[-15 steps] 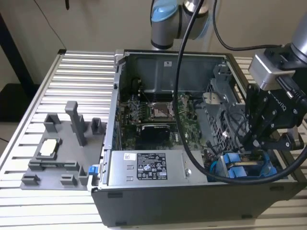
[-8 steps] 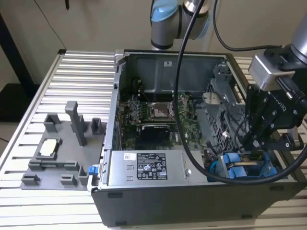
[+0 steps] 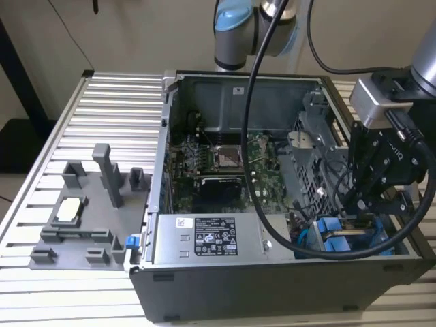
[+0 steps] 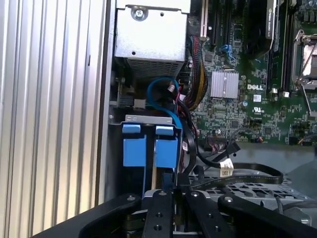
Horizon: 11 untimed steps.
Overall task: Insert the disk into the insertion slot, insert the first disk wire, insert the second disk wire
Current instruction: 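Insert the second disk wire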
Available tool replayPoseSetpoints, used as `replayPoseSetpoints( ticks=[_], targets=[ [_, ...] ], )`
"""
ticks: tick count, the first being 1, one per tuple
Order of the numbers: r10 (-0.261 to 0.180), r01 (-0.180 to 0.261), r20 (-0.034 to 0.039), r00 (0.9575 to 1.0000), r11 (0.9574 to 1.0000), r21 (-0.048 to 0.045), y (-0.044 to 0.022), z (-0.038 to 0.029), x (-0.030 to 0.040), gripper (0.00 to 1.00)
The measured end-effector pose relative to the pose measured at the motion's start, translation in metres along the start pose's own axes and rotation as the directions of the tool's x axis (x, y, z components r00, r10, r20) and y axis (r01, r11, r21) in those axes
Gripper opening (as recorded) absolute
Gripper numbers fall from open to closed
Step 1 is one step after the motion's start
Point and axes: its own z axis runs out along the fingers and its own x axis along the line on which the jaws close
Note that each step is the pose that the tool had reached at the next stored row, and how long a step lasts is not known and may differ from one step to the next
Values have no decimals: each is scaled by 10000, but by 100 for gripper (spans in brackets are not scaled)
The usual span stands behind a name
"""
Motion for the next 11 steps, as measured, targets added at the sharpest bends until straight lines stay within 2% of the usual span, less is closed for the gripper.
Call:
replayPoseSetpoints(
  ticks=[11],
  targets=[
    [53, -53, 2, 10000, 10000, 2, -46, 9, 3, 16]
  ],
)
